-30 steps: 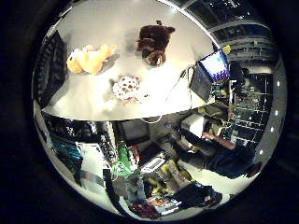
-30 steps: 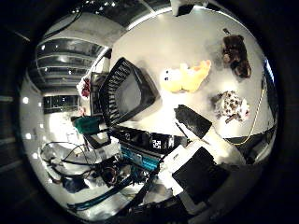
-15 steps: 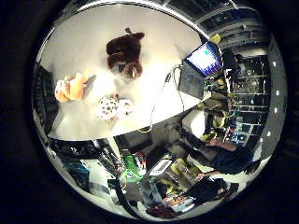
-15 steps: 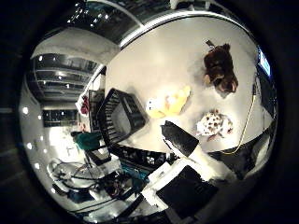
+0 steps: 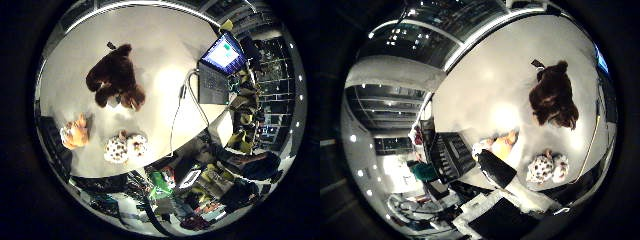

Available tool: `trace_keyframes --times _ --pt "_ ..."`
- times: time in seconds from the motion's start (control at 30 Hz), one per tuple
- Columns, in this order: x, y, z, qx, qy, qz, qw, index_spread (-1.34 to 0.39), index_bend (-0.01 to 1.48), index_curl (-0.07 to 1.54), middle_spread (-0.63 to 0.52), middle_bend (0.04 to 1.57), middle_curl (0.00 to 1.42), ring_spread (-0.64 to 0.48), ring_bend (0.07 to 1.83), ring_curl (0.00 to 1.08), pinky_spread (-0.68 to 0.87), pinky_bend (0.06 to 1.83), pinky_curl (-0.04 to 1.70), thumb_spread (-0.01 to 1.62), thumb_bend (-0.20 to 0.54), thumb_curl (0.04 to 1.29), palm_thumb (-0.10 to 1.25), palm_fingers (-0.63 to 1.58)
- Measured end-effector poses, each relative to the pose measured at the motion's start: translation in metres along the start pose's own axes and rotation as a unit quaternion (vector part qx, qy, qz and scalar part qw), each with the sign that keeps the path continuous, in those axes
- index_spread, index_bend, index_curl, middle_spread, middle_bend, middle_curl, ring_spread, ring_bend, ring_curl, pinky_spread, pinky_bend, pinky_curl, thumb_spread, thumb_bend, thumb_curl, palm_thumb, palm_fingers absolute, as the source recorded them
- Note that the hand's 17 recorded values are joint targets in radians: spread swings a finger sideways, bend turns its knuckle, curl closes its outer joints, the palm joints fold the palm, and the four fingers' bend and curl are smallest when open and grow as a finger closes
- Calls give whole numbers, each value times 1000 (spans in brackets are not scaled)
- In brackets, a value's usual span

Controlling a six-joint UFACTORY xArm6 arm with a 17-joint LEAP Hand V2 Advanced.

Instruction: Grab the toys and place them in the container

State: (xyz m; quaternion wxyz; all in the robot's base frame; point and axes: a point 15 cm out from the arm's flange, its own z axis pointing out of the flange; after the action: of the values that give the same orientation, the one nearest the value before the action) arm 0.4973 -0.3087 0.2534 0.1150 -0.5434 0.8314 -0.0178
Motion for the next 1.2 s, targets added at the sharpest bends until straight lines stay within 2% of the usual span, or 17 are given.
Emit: trace_keyframes --times 0.17,0.3,0.87,1.03,1.13,1.17,1.2 --pt "11 -31 19 4 0 3 1000 -278 147 236 119 196 331 220 342 269 427 500 326 1045 -25 290 497 54" --pt "19 -41 44 -7 2 5 1000 -285 147 239 114 198 330 220 346 267 432 510 324 1044 -25 290 496 52" --pt "68 -29 147 -43 30 6 999 -321 158 256 82 210 335 212 336 256 462 520 308 1027 -26 289 491 116" --pt "69 -18 165 -65 35 -1 997 -331 162 257 34 230 334 184 454 268 479 579 300 1017 -27 289 483 374" --pt "72 -10 170 -83 42 -8 996 -371 254 306 -68 395 377 -17 720 318 316 490 248 1017 -26 292 477 872" --pt "72 -6 171 -90 42 -9 995 -378 247 308 -93 447 393 -84 805 333 196 530 239 1017 -26 293 477 1097" --pt "72 -3 171 -96 41 -10 995 -384 351 358 -104 566 436 -127 858 367 26 584 258 1021 -24 293 482 1357"
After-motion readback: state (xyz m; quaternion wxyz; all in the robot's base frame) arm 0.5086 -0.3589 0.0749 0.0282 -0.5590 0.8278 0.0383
